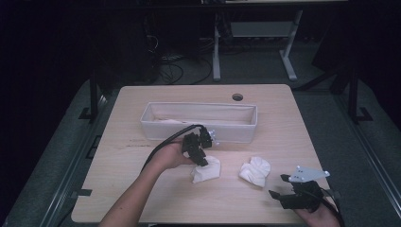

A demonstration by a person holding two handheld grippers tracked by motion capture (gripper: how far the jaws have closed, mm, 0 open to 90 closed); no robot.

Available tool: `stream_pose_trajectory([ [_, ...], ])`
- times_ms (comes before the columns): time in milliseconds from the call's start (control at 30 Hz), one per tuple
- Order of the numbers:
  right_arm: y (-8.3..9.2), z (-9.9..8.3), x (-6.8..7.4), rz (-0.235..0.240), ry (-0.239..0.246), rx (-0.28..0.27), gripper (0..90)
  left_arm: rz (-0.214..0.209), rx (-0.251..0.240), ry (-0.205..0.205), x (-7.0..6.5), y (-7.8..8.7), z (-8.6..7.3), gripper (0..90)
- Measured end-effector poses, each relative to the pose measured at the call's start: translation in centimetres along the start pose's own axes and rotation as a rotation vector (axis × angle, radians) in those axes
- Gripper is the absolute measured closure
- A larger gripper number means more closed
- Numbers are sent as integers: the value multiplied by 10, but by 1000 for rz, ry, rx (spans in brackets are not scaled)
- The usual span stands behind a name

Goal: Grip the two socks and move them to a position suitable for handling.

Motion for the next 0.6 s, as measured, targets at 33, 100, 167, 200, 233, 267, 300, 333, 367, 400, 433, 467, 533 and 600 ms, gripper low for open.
stream_pose_trajectory([
  [33,0,0,0,2,-1,4,264,0,1,2,0,-2,1,647],
  [100,-1,0,0,-4,1,11,265,-6,1,3,2,-4,2,656],
  [167,-1,0,-1,-3,0,10,265,-14,4,4,4,-7,2,658],
  [200,-1,0,-1,-4,-1,11,265,-13,10,3,5,-8,2,658],
  [233,-1,0,-1,-3,-1,11,265,-18,18,5,6,-10,2,658],
  [267,-1,0,0,-2,0,11,265,-16,23,14,6,-10,1,657],
  [300,-1,0,0,0,1,11,265,-16,24,14,6,-11,1,657],
  [333,-1,0,0,0,5,11,265,-14,24,17,7,-11,1,654],
  [367,-1,0,1,0,5,12,265,-8,26,17,7,-11,0,639],
  [400,-1,0,1,-1,6,14,265,-3,24,23,8,-10,0,618],
  [433,-1,0,1,1,6,14,265,-3,23,25,8,-10,0,611],
  [467,-2,0,1,1,10,14,265,-8,24,26,8,-10,0,611],
  [533,-2,0,2,0,14,19,265,-20,32,28,8,-12,0,618],
  [600,-1,0,2,1,15,13,265,-22,43,22,8,-14,0,666],
])
Point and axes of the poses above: each handheld gripper's, and its own axes: y roughly backward along the jaws, z roughly out of its top, x roughly to its left, the point moved 3 cm from there along -y, roughly forward along the jaws, and after that the axes turned 9 degrees about -y, right-handed, at the moved point
